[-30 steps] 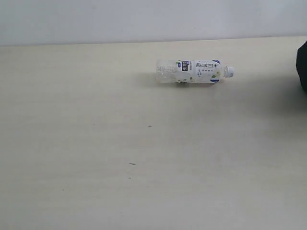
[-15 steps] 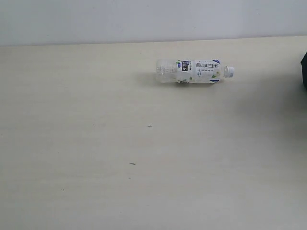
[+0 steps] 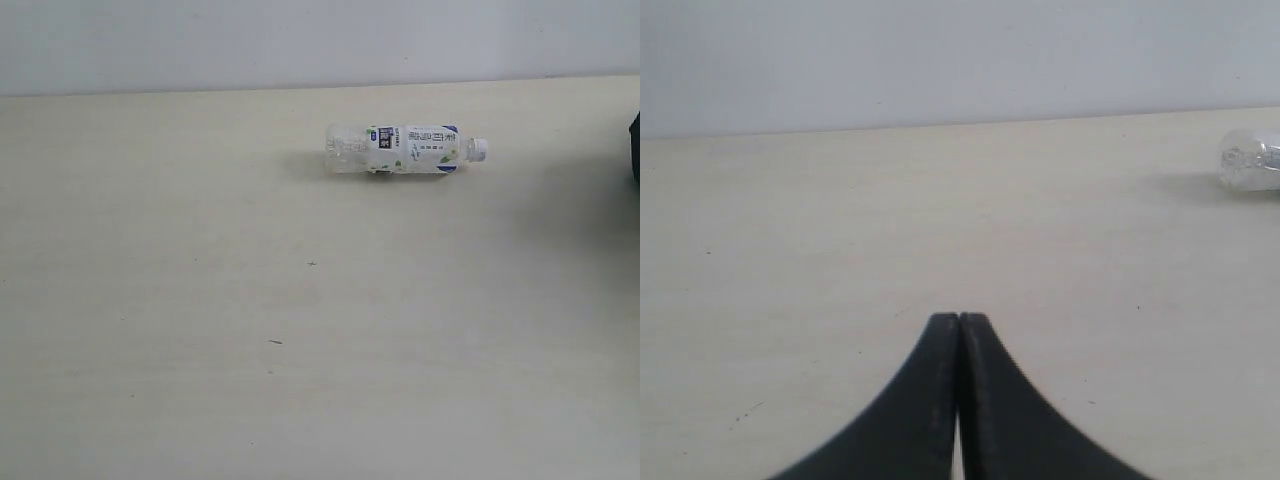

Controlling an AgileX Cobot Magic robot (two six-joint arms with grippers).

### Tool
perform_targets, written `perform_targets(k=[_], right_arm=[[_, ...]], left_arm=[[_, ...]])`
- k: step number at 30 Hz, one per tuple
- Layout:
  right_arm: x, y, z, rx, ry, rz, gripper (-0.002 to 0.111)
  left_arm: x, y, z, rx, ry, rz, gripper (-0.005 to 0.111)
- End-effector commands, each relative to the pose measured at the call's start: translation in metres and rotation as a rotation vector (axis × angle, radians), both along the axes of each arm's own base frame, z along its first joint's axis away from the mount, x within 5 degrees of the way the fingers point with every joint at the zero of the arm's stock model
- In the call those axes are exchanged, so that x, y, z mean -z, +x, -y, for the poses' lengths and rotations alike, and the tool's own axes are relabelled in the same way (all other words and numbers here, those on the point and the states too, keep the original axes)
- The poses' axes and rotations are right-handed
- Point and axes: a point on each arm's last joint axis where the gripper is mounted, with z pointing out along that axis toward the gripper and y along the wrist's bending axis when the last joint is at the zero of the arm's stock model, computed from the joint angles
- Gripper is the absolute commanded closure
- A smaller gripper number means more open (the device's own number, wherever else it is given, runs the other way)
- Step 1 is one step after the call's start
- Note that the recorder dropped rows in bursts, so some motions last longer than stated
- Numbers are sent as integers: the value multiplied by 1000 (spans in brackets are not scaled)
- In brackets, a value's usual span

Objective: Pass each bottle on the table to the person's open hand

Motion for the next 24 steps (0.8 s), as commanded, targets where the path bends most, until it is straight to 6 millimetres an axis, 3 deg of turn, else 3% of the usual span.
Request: perform_targets(k=[1,24], right_arm=[[-1,-2,-2,-12,27,1,107],[0,-2,-3,-20,36,-7,107]], left_arm=[[0,0,0,-3,0,8,104],[0,0,0,-3,0,8,104]])
